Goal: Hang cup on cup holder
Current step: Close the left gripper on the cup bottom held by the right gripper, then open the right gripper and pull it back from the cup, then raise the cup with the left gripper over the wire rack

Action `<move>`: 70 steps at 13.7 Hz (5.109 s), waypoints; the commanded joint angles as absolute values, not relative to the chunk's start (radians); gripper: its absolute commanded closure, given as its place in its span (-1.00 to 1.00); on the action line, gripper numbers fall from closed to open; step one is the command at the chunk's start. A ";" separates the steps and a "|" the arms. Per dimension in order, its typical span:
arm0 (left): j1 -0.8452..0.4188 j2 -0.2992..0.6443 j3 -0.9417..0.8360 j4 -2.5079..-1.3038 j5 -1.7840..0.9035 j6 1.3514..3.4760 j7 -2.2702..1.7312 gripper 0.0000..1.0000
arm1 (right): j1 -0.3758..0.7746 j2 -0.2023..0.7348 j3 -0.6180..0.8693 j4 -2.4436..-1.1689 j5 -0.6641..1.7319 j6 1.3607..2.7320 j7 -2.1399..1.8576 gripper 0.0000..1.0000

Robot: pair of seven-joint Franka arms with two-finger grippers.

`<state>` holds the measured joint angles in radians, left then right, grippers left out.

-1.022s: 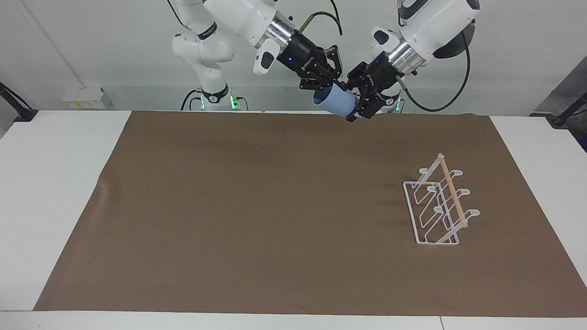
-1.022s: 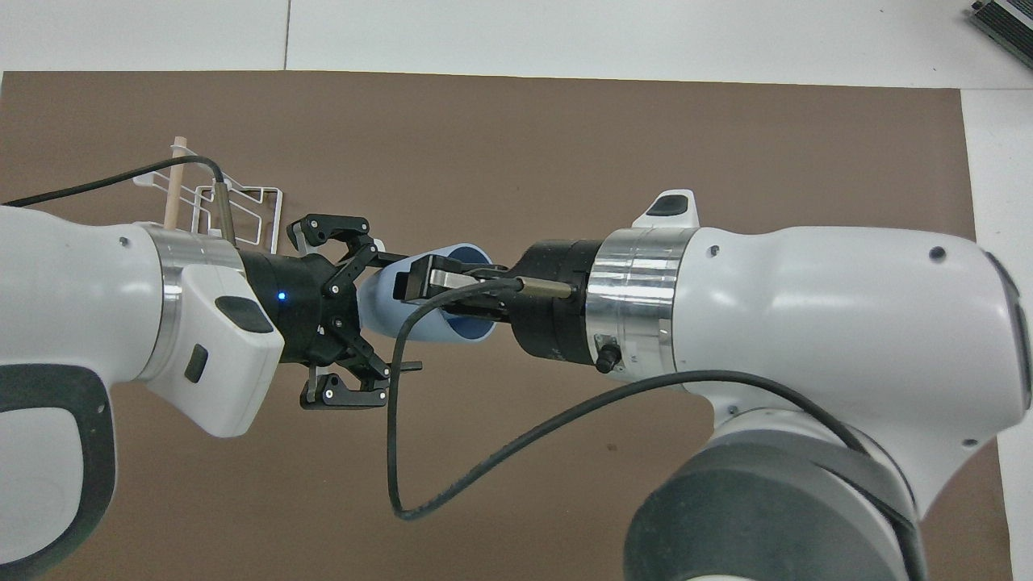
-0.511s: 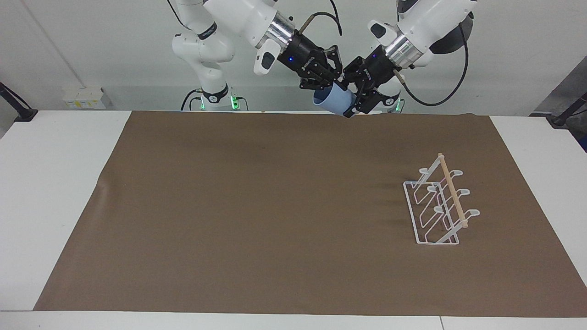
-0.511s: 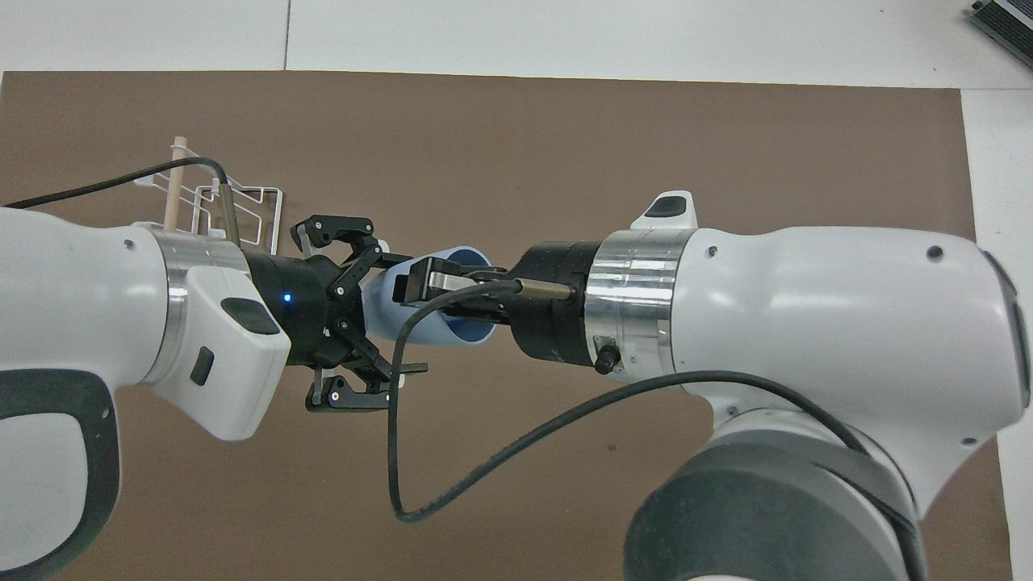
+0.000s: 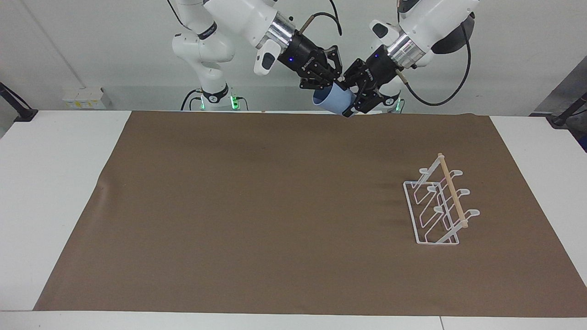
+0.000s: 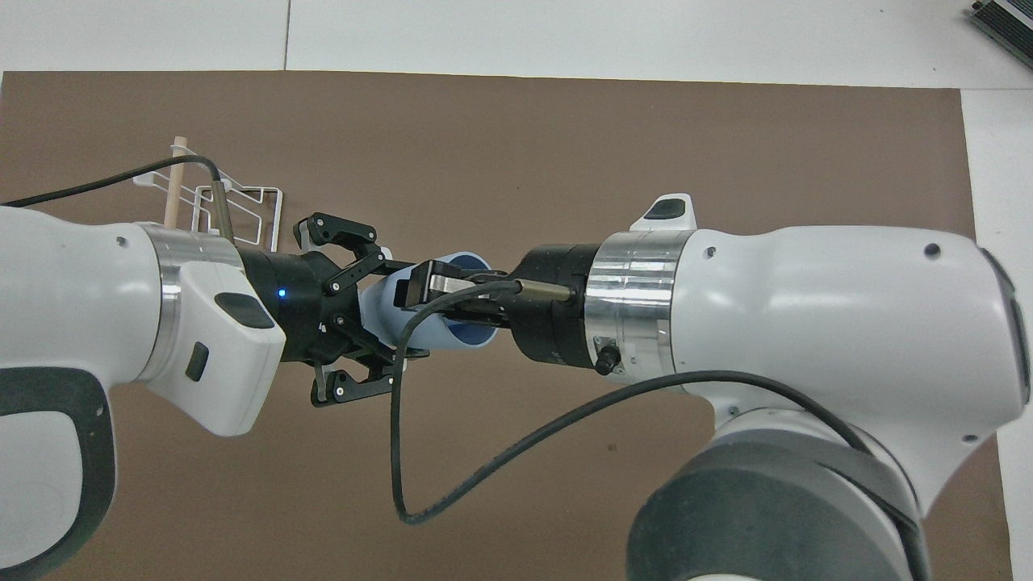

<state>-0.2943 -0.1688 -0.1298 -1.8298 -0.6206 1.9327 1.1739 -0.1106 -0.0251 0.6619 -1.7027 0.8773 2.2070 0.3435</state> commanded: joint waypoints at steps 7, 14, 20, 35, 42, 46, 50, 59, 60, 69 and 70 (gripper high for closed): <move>-0.304 -0.184 -0.138 -1.829 -0.630 1.904 1.121 1.00 | -0.127 -0.034 0.667 -1.713 0.888 2.247 0.304 -1.00; -0.287 -0.190 -0.130 -1.836 -0.487 1.861 1.097 1.00 | -0.130 -0.035 0.664 -1.717 0.884 2.249 0.295 -1.00; -0.262 -0.190 -0.124 -1.827 -0.226 1.757 1.032 1.00 | -0.143 -0.029 0.658 -1.720 0.496 2.249 -0.091 -1.00; -0.396 0.124 -0.143 -1.595 0.750 1.506 1.005 1.00 | -0.468 -0.092 0.652 -1.808 -0.049 1.896 0.063 -1.00; -0.393 0.207 -0.137 -1.597 1.087 1.667 0.964 1.00 | -0.469 -0.089 0.647 -1.937 -0.037 1.983 0.115 -1.00; -0.400 0.244 -0.138 -1.601 1.135 1.606 0.882 1.00 | -0.472 -0.086 0.646 -1.951 -0.037 2.008 0.104 -1.00; -0.387 0.259 -0.138 -1.626 1.132 1.632 0.853 1.00 | -0.472 -0.083 0.626 -1.927 -0.031 2.000 0.104 -1.00; -0.348 0.290 -0.138 -1.677 1.115 1.663 0.742 1.00 | -0.466 -0.095 0.541 -1.730 -0.022 1.709 0.075 -1.00; -0.338 0.290 -0.137 -1.677 1.117 1.666 0.744 1.00 | -0.468 -0.101 0.538 -1.733 0.013 1.710 0.077 -1.00; -0.298 0.353 -0.137 -1.657 1.152 1.726 0.750 1.00 | -0.466 -0.101 0.538 -1.732 0.048 1.712 0.077 -1.00; -0.296 0.353 -0.137 -1.660 1.151 1.735 0.749 1.00 | -0.466 -0.101 0.538 -1.732 0.048 1.712 0.077 -1.00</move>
<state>-0.3072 0.3433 -0.1345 -1.6683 1.1315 1.7048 0.7599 -0.4612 -0.0965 0.5385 -1.7337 0.0272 1.7227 0.0887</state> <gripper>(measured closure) 0.247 0.000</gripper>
